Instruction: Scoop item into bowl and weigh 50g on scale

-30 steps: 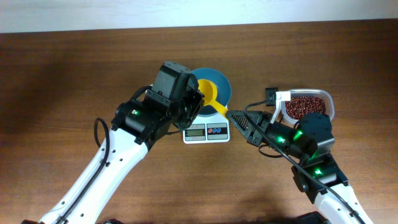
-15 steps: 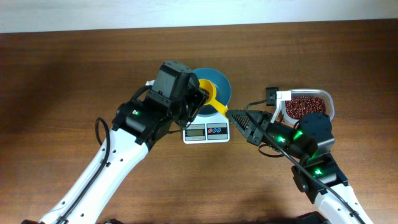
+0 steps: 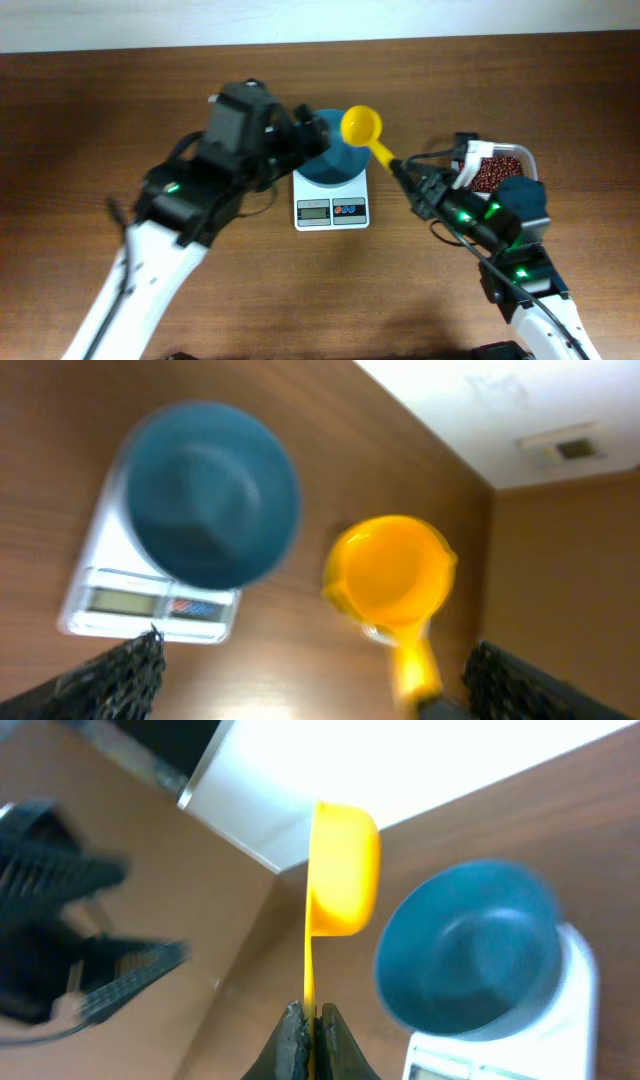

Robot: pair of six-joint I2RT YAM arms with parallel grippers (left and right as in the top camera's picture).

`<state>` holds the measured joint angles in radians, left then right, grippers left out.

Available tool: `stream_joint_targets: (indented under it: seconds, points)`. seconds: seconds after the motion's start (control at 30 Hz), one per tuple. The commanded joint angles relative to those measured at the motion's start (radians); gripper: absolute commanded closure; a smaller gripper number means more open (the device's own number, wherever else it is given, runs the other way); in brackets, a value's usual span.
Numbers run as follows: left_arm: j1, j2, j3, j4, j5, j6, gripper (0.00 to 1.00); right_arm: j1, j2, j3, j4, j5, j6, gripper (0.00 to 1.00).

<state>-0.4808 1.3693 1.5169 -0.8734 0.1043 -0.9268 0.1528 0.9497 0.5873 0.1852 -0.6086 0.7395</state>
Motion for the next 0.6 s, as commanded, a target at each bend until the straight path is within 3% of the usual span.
stream_joint_targets:
  seconds: [0.0,0.13,0.23,0.5,0.57]
  points:
    - [0.085,-0.153,0.026,-0.095,-0.080,0.187,0.01,-0.121,-0.064,0.008,0.005,-0.117,-0.030,0.96]
    - [0.162,-0.323,0.022,-0.253,-0.145,0.249,0.01,-0.253,-0.151,0.008,-0.071,-0.234,-0.060,0.96]
    - [0.165,-0.396,-0.003,-0.365,-0.232,0.250,0.01,-0.319,-0.231,0.008,-0.243,-0.235,-0.176,0.96]
    - [0.165,-0.424,-0.220,-0.373,-0.117,0.299,0.00,-0.449,-0.412,0.144,-0.803,-0.112,-0.396,0.96]
    - [0.165,-0.401,-0.266,-0.378,-0.105,0.299,0.04,-0.454,-0.422,0.222,-0.936,-0.025,-0.446,0.96]
